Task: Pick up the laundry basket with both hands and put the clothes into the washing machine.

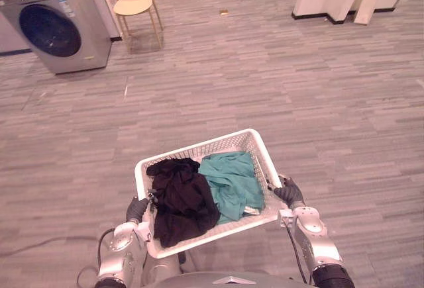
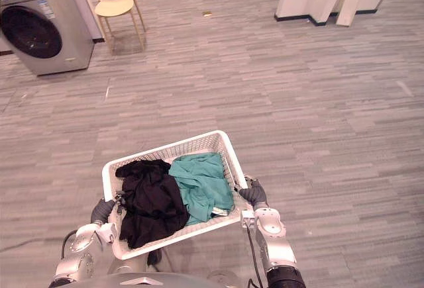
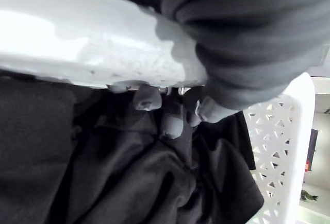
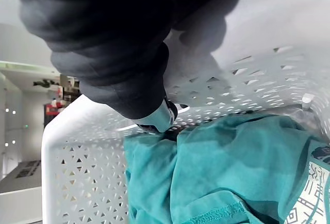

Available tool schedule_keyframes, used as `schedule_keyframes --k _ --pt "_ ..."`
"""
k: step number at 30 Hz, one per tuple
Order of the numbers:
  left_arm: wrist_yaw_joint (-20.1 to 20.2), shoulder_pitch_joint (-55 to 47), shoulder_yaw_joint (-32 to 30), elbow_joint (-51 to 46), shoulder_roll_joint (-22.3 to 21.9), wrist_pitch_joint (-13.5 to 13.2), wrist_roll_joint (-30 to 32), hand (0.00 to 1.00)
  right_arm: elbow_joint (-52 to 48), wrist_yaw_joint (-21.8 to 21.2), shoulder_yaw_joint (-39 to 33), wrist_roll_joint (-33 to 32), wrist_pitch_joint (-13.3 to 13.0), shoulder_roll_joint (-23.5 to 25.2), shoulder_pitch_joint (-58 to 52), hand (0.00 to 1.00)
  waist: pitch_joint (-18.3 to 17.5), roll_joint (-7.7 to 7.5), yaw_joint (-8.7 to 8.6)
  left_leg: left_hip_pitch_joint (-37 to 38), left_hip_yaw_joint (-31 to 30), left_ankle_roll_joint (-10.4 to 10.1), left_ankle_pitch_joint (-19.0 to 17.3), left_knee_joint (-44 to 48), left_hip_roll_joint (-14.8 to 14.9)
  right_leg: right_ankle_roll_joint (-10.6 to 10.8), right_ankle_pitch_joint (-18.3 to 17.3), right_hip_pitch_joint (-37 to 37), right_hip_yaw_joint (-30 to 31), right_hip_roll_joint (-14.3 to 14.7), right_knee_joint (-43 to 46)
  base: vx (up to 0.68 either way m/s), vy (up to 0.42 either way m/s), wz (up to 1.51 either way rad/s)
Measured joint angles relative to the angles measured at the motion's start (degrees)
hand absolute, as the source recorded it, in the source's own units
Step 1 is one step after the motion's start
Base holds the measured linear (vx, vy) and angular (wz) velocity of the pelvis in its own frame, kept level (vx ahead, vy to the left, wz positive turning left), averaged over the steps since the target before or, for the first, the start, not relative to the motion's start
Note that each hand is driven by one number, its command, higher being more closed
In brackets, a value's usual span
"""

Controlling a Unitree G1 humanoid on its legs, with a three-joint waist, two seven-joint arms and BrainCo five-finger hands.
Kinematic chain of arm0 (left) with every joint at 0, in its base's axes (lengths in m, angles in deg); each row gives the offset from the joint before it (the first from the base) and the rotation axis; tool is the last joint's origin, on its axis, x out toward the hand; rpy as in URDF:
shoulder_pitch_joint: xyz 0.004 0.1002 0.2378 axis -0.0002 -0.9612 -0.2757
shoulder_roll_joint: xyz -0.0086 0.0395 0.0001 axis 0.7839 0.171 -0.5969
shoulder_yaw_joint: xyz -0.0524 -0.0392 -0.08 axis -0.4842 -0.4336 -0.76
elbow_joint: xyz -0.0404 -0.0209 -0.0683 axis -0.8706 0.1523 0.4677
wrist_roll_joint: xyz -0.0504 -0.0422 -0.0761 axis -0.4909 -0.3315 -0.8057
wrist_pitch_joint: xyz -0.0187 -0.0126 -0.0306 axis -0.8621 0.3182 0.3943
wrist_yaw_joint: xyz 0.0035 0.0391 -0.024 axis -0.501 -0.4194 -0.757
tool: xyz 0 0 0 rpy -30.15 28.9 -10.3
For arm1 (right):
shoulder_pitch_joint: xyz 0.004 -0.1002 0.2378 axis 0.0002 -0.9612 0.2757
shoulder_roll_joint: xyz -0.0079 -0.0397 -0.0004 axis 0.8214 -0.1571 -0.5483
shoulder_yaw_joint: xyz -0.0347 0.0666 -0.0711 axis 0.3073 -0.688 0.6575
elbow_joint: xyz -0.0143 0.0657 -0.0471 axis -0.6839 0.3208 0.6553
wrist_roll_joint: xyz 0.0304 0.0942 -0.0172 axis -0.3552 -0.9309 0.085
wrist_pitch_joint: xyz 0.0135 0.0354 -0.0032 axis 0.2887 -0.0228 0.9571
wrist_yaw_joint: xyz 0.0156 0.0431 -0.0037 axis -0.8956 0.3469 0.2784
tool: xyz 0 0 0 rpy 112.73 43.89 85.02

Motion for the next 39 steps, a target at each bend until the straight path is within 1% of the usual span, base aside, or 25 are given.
schedule_keyframes --k 1,4,5,7,9,10,12,13,14,15,16,17,19,20,23,24,26,28,30,31,33,34,35,37,39 --pt "-0.03 0.06 0.02 0.48 0.37 0.34 0.39 1.00 0.61 -0.16 0.06 0.22 0.14 0.35 0.01 1.00 0.00 -0.61 -0.31 1.67 -0.38 0.72 -1.33 -0.06 -0.96 -2.16 6.45 -1.60 0.31 -0.98 4.07 0.75 0.249 0.45" --pt "-0.22 -0.32 -0.08 1.83 1.08 1.60 0.43 1.00 2.17 -0.79 1.39 1.95 0.92 0.64 0.72 1.00 1.62 0.99 -0.70 14.42 -3.13 2.13 -3.76 -6.60 -1.87 -2.96 -0.99 -6.87 -1.42 2.99 11.76 0.75 0.208 0.31" --pt "-0.20 -0.06 -0.01 1.78 1.35 1.59 0.43 1.00 2.08 -1.07 1.43 1.92 0.90 0.64 0.63 1.00 2.18 2.28 -1.24 19.33 -4.73 2.21 -3.80 -10.49 -1.77 -3.45 -3.52 -9.08 -4.62 4.83 7.70 0.69 0.110 0.49" --pt "-0.17 1.69 0.30 1.87 2.01 1.59 0.43 1.00 1.51 -1.03 1.18 1.74 0.87 0.61 0.72 1.00 2.42 2.82 -2.70 23.25 -7.17 2.62 -4.84 -13.78 -2.19 -3.20 -4.68 -13.95 -8.42 6.23 -2.84 0.55 0.014 0.72" --pt "0.00 3.89 0.84 2.49 2.48 1.59 0.50 1.00 1.50 -0.92 0.52 1.62 0.84 0.47 1.04 1.00 2.63 3.06 -3.30 25.58 -8.59 1.95 -6.68 -15.21 -2.20 -1.96 0.39 -16.59 -7.98 8.41 -23.28 0.46 -0.040 0.73" --pt "0.04 4.42 1.07 2.96 2.74 1.59 0.97 1.00 1.54 -0.82 0.50 1.67 1.00 0.54 0.99 1.00 2.49 2.17 -3.55 27.62 -9.28 0.36 -8.07 -16.16 -2.90 -0.85 6.21 -16.38 -6.93 9.23 -37.38 0.62 -0.122 0.71" --pt "0.14 3.83 2.06 4.21 2.46 1.71 1.63 1.00 1.71 -0.90 0.50 1.87 1.28 -0.56 0.79 1.00 2.06 1.90 -4.08 32.15 -11.01 -1.23 -14.55 -13.91 -2.30 -2.00 13.46 -16.77 -2.00 10.17 -35.90 0.70 -0.190 0.83" --pt "0.19 2.89 2.15 4.25 1.89 1.80 1.90 1.00 1.86 -0.98 0.67 1.93 1.50 -1.07 0.77 1.00 1.56 2.34 -3.85 31.97 -11.55 -0.80 -16.05 -8.70 -2.12 -2.34 14.04 -17.46 -1.47 10.65 -30.58 0.65 -0.244 0.61" --pt "0.12 1.80 2.00 4.22 0.84 1.80 2.13 1.00 1.91 -1.29 0.77 1.94 1.73 -1.77 0.80 1.00 1.20 3.77 -3.25 26.98 -10.35 -0.71 -16.15 4.96 0.29 -3.67 11.37 -16.83 -2.31 11.11 -27.07 0.62 -0.252 0.36" --pt "0.09 1.44 1.94 4.19 0.20 1.79 2.13 1.00 1.91 -1.44 0.90 1.93 1.81 -2.47 0.83 1.00 1.06 5.42 -3.24 23.14 -9.25 -2.12 -14.66 13.88 2.44 -4.10 10.08 -15.39 -3.39 12.04 -27.33 0.58 -0.222 0.29" --pt "0.10 1.16 1.92 4.20 -0.93 1.82 2.02 1.00 1.91 -1.74 1.48 1.90 2.25 -4.11 1.09 1.00 1.46 8.05 -2.51 15.62 -7.29 -3.41 -7.24 30.99 8.29 -5.34 8.16 -11.89 -5.28 14.71 -28.46 0.44 -0.141 0.11" --pt "0.10 0.70 1.97 4.25 -1.50 1.92 1.95 1.00 1.91 -2.25 1.80 1.89 2.71 -5.00 1.32 1.00 1.61 9.10 -1.51 11.71 -6.10 -3.67 -6.09 40.31 11.17 -6.15 6.85 -9.12 -5.64 16.35 -29.30 0.67 -0.139 -0.01" --pt "0.48 0.65 2.21 3.91 -1.49 1.45 1.57 1.00 1.86 -2.10 1.81 1.53 2.77 -4.82 1.61 1.00 2.19 8.73 -0.82 7.92 -4.29 -2.38 -7.17 45.26 10.99 -7.23 4.77 -2.17 -5.94 16.39 -31.90 0.59 -0.083 -0.08" --pt "0.51 0.64 2.09 3.66 -1.24 1.28 1.54 1.00 1.84 -2.03 2.39 1.52 2.48 -5.17 2.81 1.00 2.02 7.69 -0.83 5.78 -2.35 -3.38 -8.11 38.93 8.52 -6.89 4.01 1.68 -5.28 15.33 -35.06 0.37 -0.024 -0.15" --pt "0.48 1.29 1.64 3.17 -1.15 0.82 1.42 1.00 1.78 -2.16 2.94 1.38 1.99 -5.82 4.36 1.00 1.91 7.34 -0.28 1.87 0.70 -2.74 -8.95 22.50 10.00 -5.62 3.32 4.82 -5.06 14.45 -38.70 0.48 0.061 -0.22" --pt "0.40 1.70 1.61 3.19 -1.17 0.87 1.41 1.00 1.83 -1.99 3.05 1.38 2.03 -5.79 4.43 1.00 1.93 6.78 -0.27 1.02 -0.68 -2.56 -8.02 8.53 10.44 -3.72 1.94 5.79 -4.78 13.40 -38.63 0.45 0.112 -0.07" --pt "0.44 1.65 1.64 3.21 -1.27 1.01 1.31 1.00 2.01 -1.30 3.85 1.38 2.06 -6.35 4.98 1.00 1.81 6.59 -0.30 0.55 -6.30 -4.24 -5.04 -6.70 10.37 -1.27 -0.92 5.83 -3.65 11.87 -37.03 0.54 0.271 -0.21" --pt "0.06 1.83 1.69 3.56 -1.29 1.06 0.36 1.00 3.81 -0.92 4.99 1.42 2.08 -6.82 6.66 1.00 1.78 6.63 -0.37 0.31 -5.67 -4.92 -3.51 -10.51 11.93 1.76 -4.46 6.52 -2.15 10.01 -35.17 0.52 0.375 -0.32" --pt "-0.20 1.95 1.80 3.90 -1.18 1.31 0.37 1.00 4.45 -0.74 4.87 1.75 2.41 -6.32 5.84 1.00 0.38 4.32 -0.17 1.11 -1.64 -6.75 2.37 -6.29 9.47 5.49 -7.30 9.13 -1.74 5.11 -33.06 0.60 0.486 -0.14" --pt "-0.87 2.00 1.79 4.83 -0.82 1.34 0.37 1.00 4.85 -0.74 3.98 1.86 2.42 -4.91 5.04 1.00 -0.43 1.91 -0.27 1.23 -1.35 -5.41 2.07 -2.62 6.07 5.15 -6.73 5.97 -0.92 0.80 -23.49 0.75 0.559 0.30" --pt "-1.30 3.66 2.21 5.99 0.52 1.96 0.44 1.00 5.54 -0.66 2.38 1.86 2.63 -2.62 3.89 1.00 -0.31 -0.06 -1.47 2.98 -1.53 -2.97 -2.79 0.75 2.64 -2.06 4.01 -1.36 -0.60 -3.28 -5.24 0.62 0.419 0.54" --pt "-1.31 3.82 3.24 6.05 1.93 2.39 0.45 1.00 6.38 -0.62 2.49 1.85 2.79 -1.26 3.87 1.00 0.39 -0.14 -2.02 5.90 -2.04 -1.82 -5.13 1.18 1.80 -1.46 7.92 -5.70 2.87 -1.49 6.11 0.59 0.317 0.37" --pt "-1.28 3.64 3.44 6.08 3.42 2.95 0.44 1.00 6.38 -0.50 2.97 1.85 2.95 -0.17 3.48 1.00 1.04 0.29 -2.11 10.09 -2.31 -0.73 -6.86 0.06 1.70 0.17 5.48 -8.77 4.76 2.82 14.20 0.59 0.279 0.27" --pt "-1.26 3.68 3.33 5.88 4.29 2.98 0.44 1.00 6.31 -0.41 3.05 1.85 3.02 0.50 3.41 1.00 2.01 1.14 -1.96 17.52 -2.19 -0.35 -7.35 -5.07 0.59 -1.79 2.16 -12.52 1.85 6.76 17.01 0.54 0.203 0.12" --pt "-1.17 4.57 3.36 5.67 4.48 2.95 0.42 1.00 5.85 -0.30 2.86 1.81 2.99 0.44 3.77 1.00 2.13 1.21 -2.92 22.75 -2.79 -0.11 -7.49 -10.04 -0.93 -2.75 -0.10 -16.98 -2.84 7.54 12.61 0.60 0.136 0.28"
